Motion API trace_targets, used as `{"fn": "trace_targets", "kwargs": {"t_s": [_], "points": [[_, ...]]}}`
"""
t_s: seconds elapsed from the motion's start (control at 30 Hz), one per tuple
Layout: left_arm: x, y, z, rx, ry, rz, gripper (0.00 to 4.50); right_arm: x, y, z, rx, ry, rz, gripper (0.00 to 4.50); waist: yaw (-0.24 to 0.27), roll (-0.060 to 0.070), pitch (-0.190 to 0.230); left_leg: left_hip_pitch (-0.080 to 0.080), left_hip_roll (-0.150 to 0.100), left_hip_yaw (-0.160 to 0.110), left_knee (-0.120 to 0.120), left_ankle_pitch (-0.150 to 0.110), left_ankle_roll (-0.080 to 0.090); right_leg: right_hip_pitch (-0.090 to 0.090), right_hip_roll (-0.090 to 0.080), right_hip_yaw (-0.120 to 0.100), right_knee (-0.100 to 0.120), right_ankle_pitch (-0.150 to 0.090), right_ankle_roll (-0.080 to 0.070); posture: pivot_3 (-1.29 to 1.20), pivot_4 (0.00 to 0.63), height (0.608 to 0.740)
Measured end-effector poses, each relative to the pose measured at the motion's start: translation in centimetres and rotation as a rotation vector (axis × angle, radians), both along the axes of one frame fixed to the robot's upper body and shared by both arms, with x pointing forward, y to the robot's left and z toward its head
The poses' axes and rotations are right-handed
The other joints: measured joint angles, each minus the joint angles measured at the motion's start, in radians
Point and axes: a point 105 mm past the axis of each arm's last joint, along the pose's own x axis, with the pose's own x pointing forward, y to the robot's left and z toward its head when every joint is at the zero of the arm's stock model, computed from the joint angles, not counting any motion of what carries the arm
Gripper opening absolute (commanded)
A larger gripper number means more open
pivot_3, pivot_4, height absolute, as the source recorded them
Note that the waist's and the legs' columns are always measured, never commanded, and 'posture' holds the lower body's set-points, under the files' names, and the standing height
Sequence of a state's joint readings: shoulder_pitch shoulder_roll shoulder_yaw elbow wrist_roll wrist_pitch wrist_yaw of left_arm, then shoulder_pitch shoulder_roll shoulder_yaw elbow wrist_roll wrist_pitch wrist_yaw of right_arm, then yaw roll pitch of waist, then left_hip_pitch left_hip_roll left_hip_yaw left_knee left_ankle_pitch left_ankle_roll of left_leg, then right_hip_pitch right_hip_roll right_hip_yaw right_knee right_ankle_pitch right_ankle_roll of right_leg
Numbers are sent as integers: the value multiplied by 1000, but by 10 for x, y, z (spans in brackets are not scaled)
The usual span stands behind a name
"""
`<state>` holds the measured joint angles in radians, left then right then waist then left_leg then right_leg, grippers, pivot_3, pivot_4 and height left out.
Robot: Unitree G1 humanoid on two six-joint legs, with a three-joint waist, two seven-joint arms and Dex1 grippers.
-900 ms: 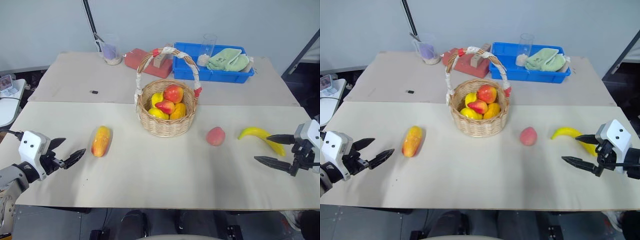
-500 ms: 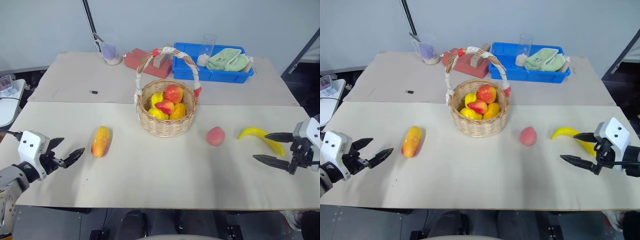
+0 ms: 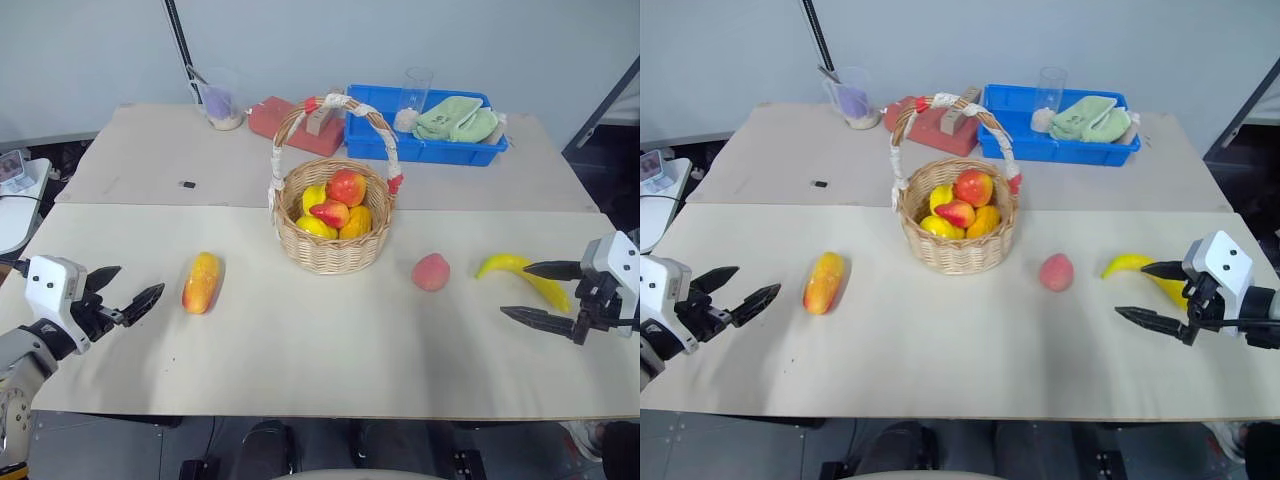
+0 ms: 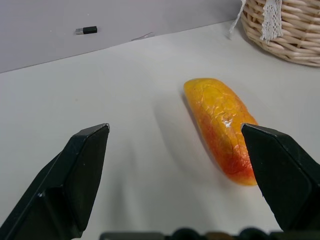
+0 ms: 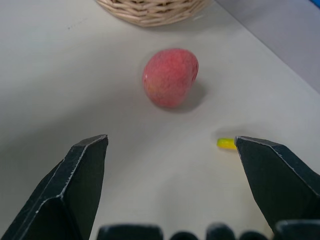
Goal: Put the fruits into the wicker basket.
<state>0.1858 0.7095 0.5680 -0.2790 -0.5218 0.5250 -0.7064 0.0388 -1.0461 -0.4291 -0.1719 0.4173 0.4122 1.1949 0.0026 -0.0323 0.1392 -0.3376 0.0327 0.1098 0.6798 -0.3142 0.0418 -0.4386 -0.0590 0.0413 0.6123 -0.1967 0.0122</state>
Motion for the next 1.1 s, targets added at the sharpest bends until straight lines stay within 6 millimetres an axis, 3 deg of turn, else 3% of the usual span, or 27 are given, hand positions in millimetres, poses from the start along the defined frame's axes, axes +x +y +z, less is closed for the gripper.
{"fn": "trace_targets", "kwargs": {"t_s": [0.1, 0.27, 0.37, 0.63, 0.93, 1.07, 1.1], "points": [[3, -9, -3, -58, -7, 18, 4500, 2, 21, 12, 49, -16, 67, 4473, -3, 0, 0, 0, 0, 0, 0, 0, 0, 0, 0, 0, 1, 0, 0, 0, 150, 726], [9, -37, -9, -150, 19, 9, 4500, -4, 74, 46, 150, -70, 237, 4473, -3, 0, 0, 0, 0, -2, 0, 0, 0, 0, 0, 0, 0, 1, 1, 0, 150, 726], [11, -52, -15, -189, 42, 5, 4500, -7, 91, 47, 182, -51, 290, 4473, 0, 0, 0, -1, 0, -2, 0, 0, 0, 0, 0, 0, -1, 1, 1, 0, 150, 726], [22, -70, -43, -182, 123, 119, 4500, -11, 109, 49, 208, -26, 368, 4473, 5, -1, 0, -1, -1, -2, 0, 0, 0, 0, 0, 0, 0, 2, 1, 0, 150, 726], [39, -82, -51, -133, 156, 154, 4500, -12, 134, 62, 210, -56, 492, 4473, 2, -1, 0, -1, -1, -3, 0, 0, 0, 0, 0, 0, -1, 2, 1, 0, 150, 726], [40, -76, -56, -105, 166, 186, 3345, -12, 135, 61, 210, -51, 494, 4500, 3, -1, 0, -2, -1, -3, 0, 0, 0, 0, 0, 0, -1, 2, 1, 0, 150, 726], [40, -75, -56, -101, 164, 190, 2774, -12, 135, 61, 210, -51, 493, 4500, 3, -1, 0, -2, -1, -3, 0, 0, 0, 0, 0, 0, -1, 2, 1, 0, 150, 726]]}}
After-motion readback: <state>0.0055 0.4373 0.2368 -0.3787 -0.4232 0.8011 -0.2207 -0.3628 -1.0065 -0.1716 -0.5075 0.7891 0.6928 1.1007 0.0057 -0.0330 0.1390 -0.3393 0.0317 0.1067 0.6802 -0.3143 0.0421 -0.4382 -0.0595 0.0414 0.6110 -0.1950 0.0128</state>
